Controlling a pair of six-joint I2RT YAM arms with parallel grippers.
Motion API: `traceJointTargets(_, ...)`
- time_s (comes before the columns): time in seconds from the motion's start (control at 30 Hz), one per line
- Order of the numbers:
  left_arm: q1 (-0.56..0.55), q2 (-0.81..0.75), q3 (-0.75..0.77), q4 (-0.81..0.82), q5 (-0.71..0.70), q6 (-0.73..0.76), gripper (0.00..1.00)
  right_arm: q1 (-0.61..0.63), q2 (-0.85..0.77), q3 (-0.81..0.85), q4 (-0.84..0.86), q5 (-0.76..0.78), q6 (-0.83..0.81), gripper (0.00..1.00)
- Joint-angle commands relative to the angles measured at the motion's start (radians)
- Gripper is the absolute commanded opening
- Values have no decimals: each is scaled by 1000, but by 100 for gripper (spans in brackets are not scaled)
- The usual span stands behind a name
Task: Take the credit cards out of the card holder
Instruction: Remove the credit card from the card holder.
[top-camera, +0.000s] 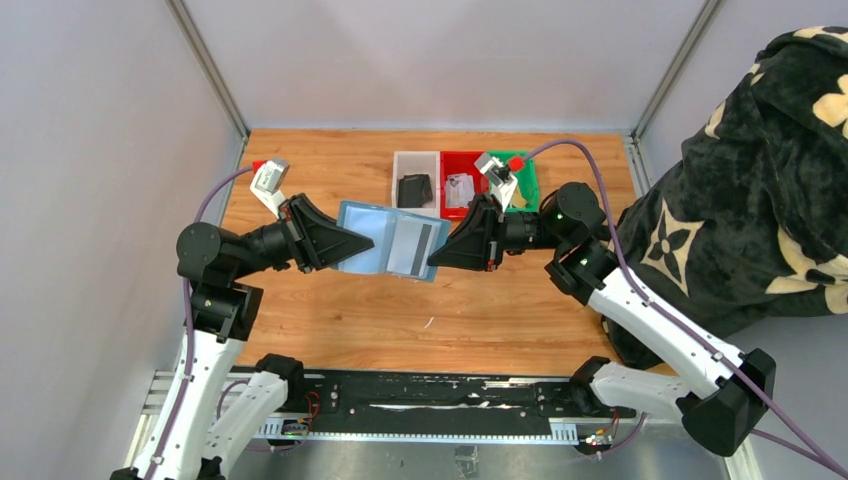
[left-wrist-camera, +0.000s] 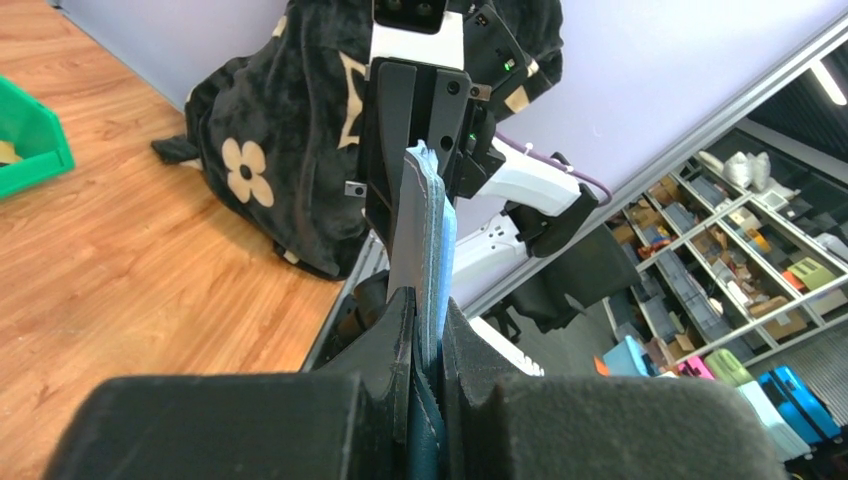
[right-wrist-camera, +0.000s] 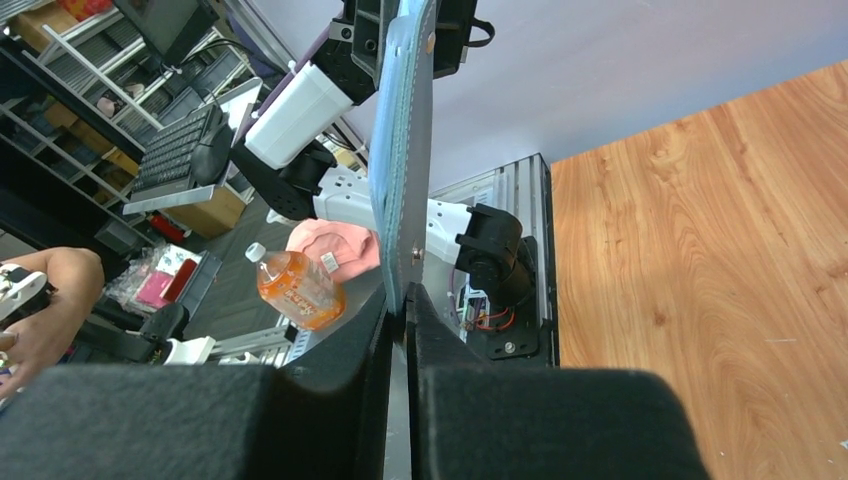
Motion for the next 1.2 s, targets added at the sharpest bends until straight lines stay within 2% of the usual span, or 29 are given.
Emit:
traceJointTargets(0.0,3,2,35,32,4,-21,0,28,17,25,87,8,34,9)
traceJointTargets(0.23,3,3,39,33,13,-27,0,42,24,29,118,29,47,16)
traceJointTargets(0.33,3,3,39,32,16,-30,0,43,28,34,46,71,7,31)
traceJointTargets(0.4,3,3,42,34,20,-32,0,45,28,23,60,77,11,33)
traceJointTargets(0.67,3,2,38,38,34,-31,0,54,12,0,178,22,59,33)
traceJointTargets(0.87,3,2,37,41,39,-37,0,55,-31,-16,158,-8,36,26)
traceJointTargets(1.17,3,-2,38,42,41,-43,0,55,-31,-13,129,-3,25,20)
